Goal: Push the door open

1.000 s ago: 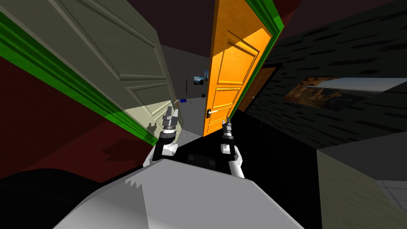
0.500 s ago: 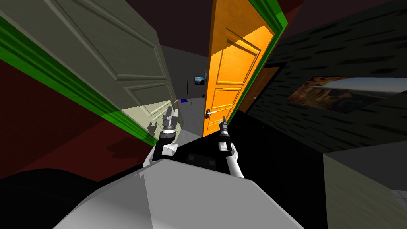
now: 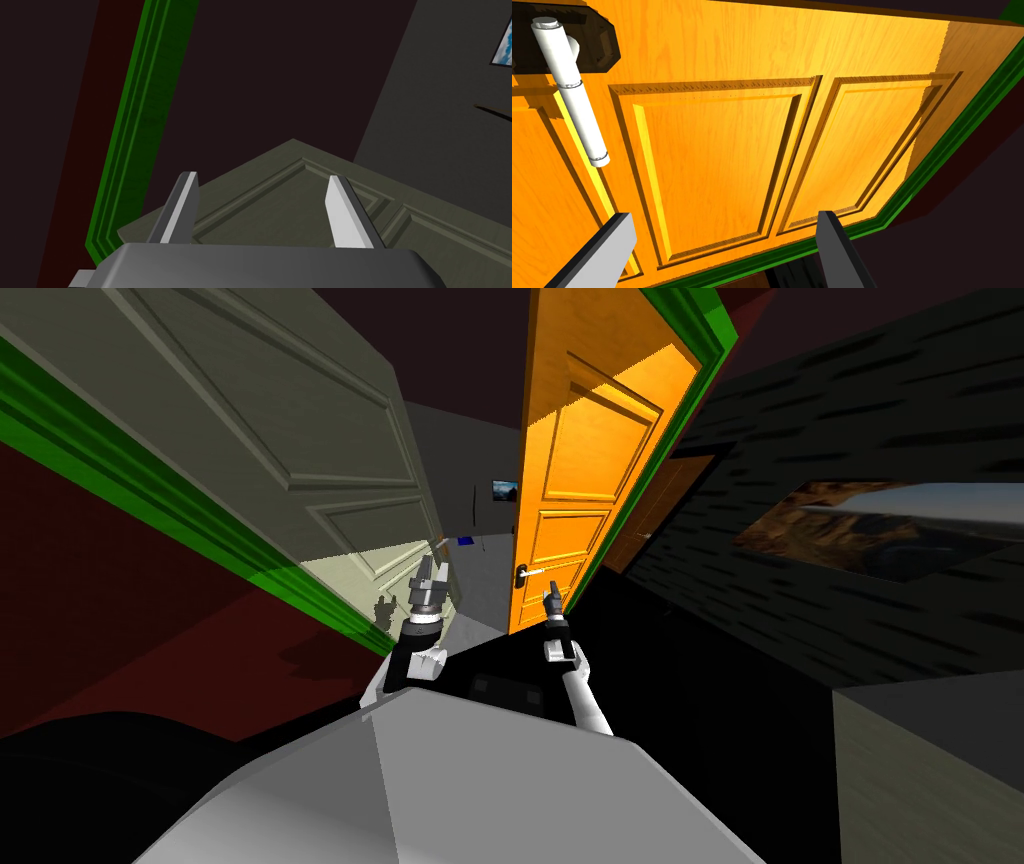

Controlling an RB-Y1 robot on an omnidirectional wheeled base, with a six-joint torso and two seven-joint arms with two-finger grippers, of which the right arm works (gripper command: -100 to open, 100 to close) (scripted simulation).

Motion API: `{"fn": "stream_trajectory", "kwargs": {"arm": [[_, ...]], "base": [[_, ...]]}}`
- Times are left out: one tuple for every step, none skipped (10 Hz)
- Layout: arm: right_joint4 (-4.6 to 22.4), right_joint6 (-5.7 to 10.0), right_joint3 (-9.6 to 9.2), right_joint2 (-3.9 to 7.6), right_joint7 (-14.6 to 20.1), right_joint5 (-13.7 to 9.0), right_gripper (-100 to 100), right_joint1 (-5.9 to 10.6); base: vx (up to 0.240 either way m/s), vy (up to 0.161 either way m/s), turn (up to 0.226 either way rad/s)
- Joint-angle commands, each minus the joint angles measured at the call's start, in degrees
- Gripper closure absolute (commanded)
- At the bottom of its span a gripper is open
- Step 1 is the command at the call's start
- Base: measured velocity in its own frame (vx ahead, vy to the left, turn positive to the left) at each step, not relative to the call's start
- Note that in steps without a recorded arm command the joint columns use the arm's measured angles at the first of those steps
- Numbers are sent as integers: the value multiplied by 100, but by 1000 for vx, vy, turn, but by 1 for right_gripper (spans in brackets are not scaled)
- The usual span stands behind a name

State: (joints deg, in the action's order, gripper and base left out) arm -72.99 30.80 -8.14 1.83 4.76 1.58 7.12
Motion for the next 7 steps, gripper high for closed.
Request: {"fn": "stream_trajectory", "kwargs": {"arm": [[286, -9, -53, -17, 39, -7, -100, 216], [396, -9, -53, -17, 39, -7, -100, 216], [664, -21, -101, -34, 69, -12, -100, 390], [858, -32, -149, -52, 98, -16, -100, 561], [1113, -43, -195, -73, 126, -20, -100, 724], [1210, -43, -195, -73, 126, -20, -100, 724], [1445, -54, -240, -94, 155, -24, -100, 888]], "base": [[29, -70, 50], [25, -50, 27], [34, -60, 47], [46, -89, 90], [41, -111, 79], [31, -87, 24], [53, -69, 45]]}}
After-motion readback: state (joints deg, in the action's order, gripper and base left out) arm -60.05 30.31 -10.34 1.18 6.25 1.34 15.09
